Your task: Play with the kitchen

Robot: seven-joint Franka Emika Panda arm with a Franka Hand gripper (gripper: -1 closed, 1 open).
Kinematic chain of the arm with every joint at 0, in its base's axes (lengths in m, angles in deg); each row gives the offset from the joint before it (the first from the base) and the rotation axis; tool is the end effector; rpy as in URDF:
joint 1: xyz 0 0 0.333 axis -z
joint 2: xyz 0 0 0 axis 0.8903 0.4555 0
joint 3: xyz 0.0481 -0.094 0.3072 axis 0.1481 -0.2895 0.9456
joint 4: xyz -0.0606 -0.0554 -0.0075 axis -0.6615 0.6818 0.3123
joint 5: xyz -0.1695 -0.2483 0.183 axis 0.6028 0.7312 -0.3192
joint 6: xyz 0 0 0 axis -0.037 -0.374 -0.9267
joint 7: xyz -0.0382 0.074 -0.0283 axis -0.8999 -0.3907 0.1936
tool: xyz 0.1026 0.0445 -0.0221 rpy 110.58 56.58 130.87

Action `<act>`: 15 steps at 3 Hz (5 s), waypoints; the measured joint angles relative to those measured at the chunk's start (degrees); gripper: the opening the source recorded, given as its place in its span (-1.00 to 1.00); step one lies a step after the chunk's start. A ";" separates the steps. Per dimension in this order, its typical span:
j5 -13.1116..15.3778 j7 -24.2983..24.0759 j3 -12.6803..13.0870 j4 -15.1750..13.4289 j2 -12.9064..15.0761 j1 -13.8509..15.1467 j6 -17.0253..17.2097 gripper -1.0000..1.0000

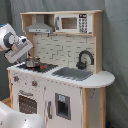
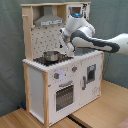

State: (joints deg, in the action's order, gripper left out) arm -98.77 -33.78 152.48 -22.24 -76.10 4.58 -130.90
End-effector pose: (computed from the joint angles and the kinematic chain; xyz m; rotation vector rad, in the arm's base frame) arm 0.3898 0.4614 0.5701 2.7560 0.5982 0.6674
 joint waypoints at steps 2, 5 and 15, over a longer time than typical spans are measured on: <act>-0.01 1.06 4.22 7.11 4.46 5.81 6.76 1.00; -0.02 4.58 13.05 18.43 5.72 17.53 10.95 1.00; 22.82 23.81 9.22 38.36 6.00 18.68 28.57 1.00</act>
State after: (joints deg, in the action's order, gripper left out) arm -75.95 -9.97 161.70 16.12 -70.10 23.26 -102.33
